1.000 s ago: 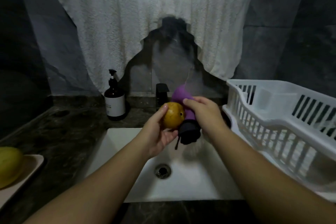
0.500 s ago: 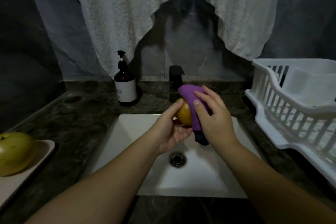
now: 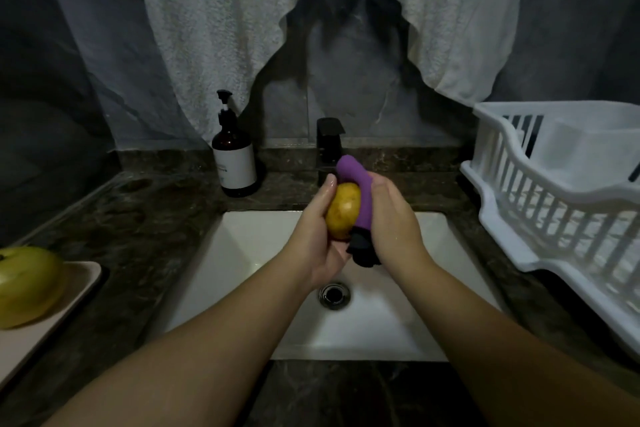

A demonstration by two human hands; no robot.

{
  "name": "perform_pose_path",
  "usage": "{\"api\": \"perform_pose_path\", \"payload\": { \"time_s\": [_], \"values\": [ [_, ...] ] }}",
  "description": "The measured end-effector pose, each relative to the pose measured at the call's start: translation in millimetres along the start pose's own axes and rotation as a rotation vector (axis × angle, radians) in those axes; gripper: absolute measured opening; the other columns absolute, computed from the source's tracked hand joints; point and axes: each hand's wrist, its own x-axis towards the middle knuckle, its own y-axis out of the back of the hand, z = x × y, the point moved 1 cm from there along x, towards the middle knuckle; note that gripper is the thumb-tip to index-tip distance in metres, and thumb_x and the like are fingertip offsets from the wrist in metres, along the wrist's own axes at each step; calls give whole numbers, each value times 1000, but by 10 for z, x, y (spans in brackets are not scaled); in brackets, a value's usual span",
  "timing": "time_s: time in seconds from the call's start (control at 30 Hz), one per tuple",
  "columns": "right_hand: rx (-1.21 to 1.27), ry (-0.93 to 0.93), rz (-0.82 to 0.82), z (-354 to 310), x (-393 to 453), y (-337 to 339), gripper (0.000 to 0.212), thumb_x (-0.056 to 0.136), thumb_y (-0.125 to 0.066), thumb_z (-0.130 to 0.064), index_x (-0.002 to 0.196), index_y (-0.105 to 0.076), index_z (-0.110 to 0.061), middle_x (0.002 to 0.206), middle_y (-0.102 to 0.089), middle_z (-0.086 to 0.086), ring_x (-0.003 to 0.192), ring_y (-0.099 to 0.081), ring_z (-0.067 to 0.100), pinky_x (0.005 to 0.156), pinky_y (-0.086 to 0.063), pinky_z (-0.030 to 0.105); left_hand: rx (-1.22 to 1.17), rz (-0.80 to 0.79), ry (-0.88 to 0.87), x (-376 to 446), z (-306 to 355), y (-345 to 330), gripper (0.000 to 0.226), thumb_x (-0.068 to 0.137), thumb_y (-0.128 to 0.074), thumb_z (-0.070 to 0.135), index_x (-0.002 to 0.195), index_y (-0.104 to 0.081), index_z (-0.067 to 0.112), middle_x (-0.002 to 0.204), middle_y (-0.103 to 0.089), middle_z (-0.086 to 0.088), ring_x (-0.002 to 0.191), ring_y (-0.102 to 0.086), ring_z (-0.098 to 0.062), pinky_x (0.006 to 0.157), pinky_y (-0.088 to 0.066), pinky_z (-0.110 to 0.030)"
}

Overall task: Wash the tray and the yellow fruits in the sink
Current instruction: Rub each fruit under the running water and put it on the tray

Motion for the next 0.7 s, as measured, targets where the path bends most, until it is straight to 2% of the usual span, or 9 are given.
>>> {"api": "perform_pose_path", "payload": {
  "time_s": [0.03, 0.1, 0.23, 0.33, 0.4, 0.43, 0.5, 0.57, 0.7],
  "values": [
    [52, -60, 0, 4, 8, -5, 25, 104, -35, -56, 107, -59, -52, 112, -65, -13, 86, -61, -8, 69, -44, 20, 15, 19, 17, 7, 0, 3, 70, 82, -68, 61, 134, -67, 13, 127, -72, -17, 120, -68, -33, 101, -55, -47],
    [13, -35, 2, 28, -2, -21, 25, 103, -37, -56, 114, -59, -51, 116, -63, -13, 95, -60, -4, 74, -46, 21, 56, 33, 57, 3, -3, 13, 73, 84, -62, 70, 130, -70, 13, 127, -72, -17, 122, -68, -32, 103, -55, -46],
    [-158, 223, 46, -6, -38, 17, 48, 95, -39, -61, 136, -56, -42, 133, -44, -25, 116, -44, -16, 82, -38, 1, 111, 54, 65, -6, -9, 10, 72, 90, -54, 76, 124, -74, 16, 124, -74, -15, 112, -74, -28, 85, -64, -40],
    [-110, 108, 48, 58, 26, 39, 41, 103, -36, -54, 136, -54, -40, 133, -51, -13, 111, -52, -3, 82, -43, 15, 70, 155, 15, 42, -2, 10, 67, 97, -55, 65, 139, -63, 13, 125, -73, -17, 116, -71, -31, 84, -64, -40],
    [-44, -24, 32, 110, 46, 5, 32, 107, -34, -51, 130, -55, -42, 126, -58, -7, 108, -58, 7, 83, -49, 28, 37, 198, 63, 31, -5, 5, 70, 96, -53, 68, 139, -63, 13, 122, -74, -18, 114, -71, -33, 84, -61, -43],
    [-73, -19, 32, 116, 34, -16, 33, 108, -33, -50, 130, -55, -41, 126, -58, -6, 108, -58, 7, 85, -49, 29, 53, 197, 105, 13, -9, 4, 74, 94, -53, 73, 135, -66, 13, 119, -75, -18, 109, -73, -33, 83, -60, -42],
    [-156, 86, 47, 92, -9, -43, 38, 106, -34, -50, 135, -55, -38, 131, -52, -10, 109, -53, 0, 86, -47, 24, 124, 171, 157, -12, -15, 8, 80, 86, -54, 82, 127, -72, 15, 111, -77, -14, 98, -76, -30, 78, -61, -39],
    [-182, 170, 53, 68, -20, -34, 42, 103, -34, -51, 137, -54, -37, 132, -48, -15, 111, -51, -5, 84, -43, 16, 142, 167, 102, -16, 5, -5, 75, 87, -58, 78, 126, -72, 16, 111, -78, -13, 95, -78, -28, 73, -63, -36],
    [-85, -3, 28, 126, 59, 6, 34, 109, -30, -47, 130, -55, -40, 127, -59, -4, 105, -57, 4, 80, -45, 24, 72, 193, 52, 11, 6, -20, 71, 94, -55, 70, 136, -66, 13, 120, -75, -17, 107, -74, -30, 77, -63, -38]
  ]
}}
